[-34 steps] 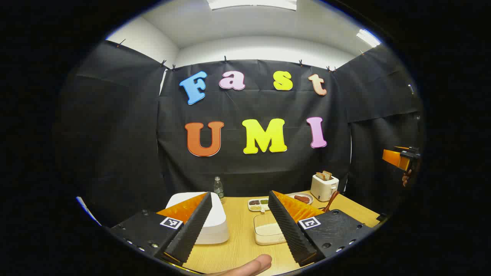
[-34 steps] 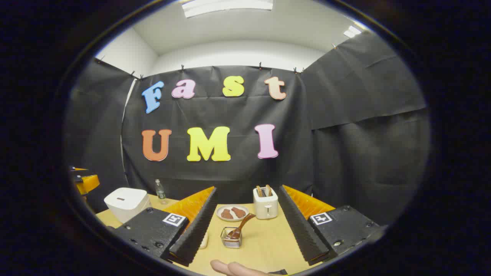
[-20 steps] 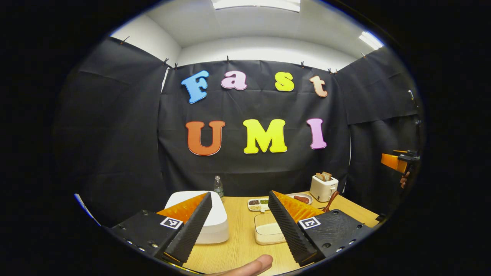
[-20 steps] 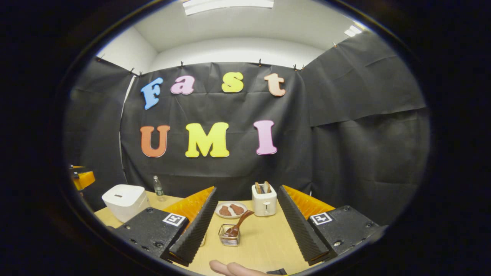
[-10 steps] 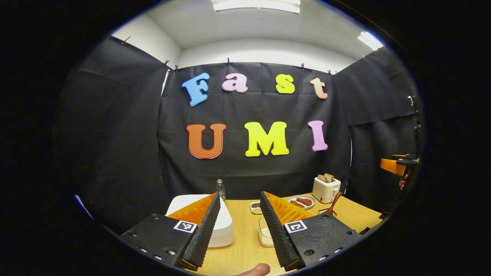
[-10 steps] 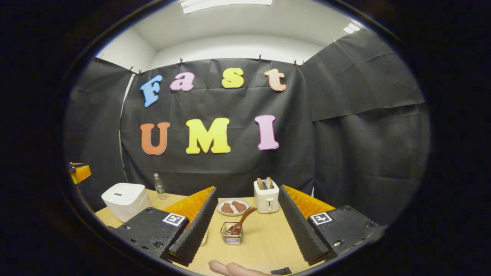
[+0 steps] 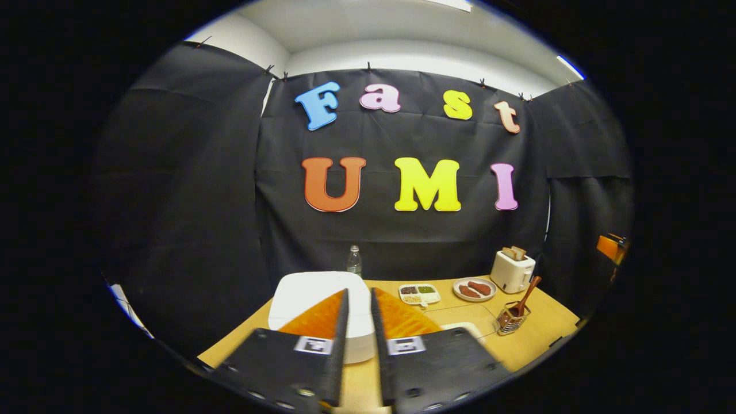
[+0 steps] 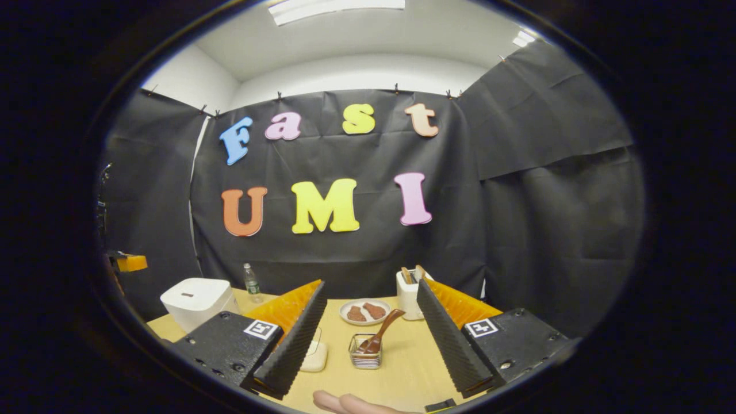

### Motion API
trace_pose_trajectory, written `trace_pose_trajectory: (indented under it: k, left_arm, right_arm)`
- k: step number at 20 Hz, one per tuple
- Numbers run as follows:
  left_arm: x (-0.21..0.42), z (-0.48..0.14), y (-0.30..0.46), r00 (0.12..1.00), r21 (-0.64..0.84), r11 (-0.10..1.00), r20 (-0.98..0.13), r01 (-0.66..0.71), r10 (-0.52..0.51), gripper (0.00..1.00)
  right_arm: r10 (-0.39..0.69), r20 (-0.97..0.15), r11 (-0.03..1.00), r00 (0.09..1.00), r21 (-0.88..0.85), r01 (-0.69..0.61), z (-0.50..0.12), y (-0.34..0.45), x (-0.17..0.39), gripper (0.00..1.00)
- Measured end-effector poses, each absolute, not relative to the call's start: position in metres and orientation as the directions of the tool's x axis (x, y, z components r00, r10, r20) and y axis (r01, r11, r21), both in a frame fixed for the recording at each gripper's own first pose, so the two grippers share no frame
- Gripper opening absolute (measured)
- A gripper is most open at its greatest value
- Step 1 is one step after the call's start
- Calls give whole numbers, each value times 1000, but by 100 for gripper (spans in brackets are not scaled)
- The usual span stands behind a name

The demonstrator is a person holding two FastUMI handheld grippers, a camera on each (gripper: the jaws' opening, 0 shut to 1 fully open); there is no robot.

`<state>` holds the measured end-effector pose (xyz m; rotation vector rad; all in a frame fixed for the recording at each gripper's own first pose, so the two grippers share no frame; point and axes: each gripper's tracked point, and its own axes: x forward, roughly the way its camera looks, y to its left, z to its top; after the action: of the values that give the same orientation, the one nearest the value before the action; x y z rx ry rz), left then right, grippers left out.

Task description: Close the left gripper, press the button to open the rice cooker; take a wooden spoon from the chopstick holder with the right hand, scoop a spoonful of rice and pour it into the rice cooker, then put the wooden spoon back into the chopstick holder.

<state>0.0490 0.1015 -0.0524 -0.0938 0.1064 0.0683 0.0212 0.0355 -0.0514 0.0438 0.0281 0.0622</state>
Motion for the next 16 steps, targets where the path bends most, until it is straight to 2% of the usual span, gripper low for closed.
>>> trace_pose_trajectory:
  k: [2,5,6,7,11,15,16]
  left_arm:
    - [52,-70,109,980,-119,989,-186,-90,67,1]
    - [69,-104,135,952,-22,988,-273,-150,138,1]
    - [53,-103,139,944,-6,986,-289,-167,158,1]
    - [83,-122,144,938,-6,987,-312,-162,152,0]
    - [112,-147,165,912,-13,978,-364,-207,189,0]
    - [142,-166,172,885,-32,972,-421,-231,197,0]
    - [148,-168,177,880,-16,971,-425,-240,211,7]
  right_arm:
    - [74,-21,996,997,43,-73,-55,40,26,100]
    - [81,-14,996,997,26,-81,-66,42,34,100]
    - [82,-11,996,997,26,-81,-69,42,37,100]
    - [82,-10,996,997,28,-82,-73,42,40,100]
    - [107,-28,994,994,24,-107,-94,45,51,99]
    - [79,-41,997,996,7,-79,-112,35,70,100]
    - [56,-50,998,997,-5,-56,-118,31,76,100]
